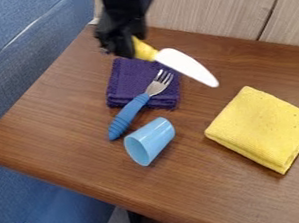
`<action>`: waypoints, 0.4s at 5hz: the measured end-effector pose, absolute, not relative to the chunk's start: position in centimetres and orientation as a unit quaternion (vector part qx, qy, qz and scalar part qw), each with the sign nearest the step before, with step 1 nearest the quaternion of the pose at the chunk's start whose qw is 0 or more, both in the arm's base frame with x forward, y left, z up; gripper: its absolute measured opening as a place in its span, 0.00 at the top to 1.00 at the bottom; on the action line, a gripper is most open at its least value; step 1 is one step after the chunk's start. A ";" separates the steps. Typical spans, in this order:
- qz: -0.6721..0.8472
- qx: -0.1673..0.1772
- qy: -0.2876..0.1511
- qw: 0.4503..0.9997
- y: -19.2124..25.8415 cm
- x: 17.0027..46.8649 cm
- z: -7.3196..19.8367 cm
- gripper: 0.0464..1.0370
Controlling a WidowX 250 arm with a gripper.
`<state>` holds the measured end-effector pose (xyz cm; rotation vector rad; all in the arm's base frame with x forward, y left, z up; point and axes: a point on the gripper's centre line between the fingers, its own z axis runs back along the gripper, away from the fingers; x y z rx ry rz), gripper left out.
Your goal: Moved the yellow knife put top of the kitchen towel
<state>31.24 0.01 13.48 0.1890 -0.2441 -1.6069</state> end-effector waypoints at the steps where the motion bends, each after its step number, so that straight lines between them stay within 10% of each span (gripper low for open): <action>1: -0.735 0.055 -0.108 0.667 -2.2 32.6 11.8 0.54; 2: -0.743 0.041 -0.104 0.660 -3.5 33.5 10.5 0.54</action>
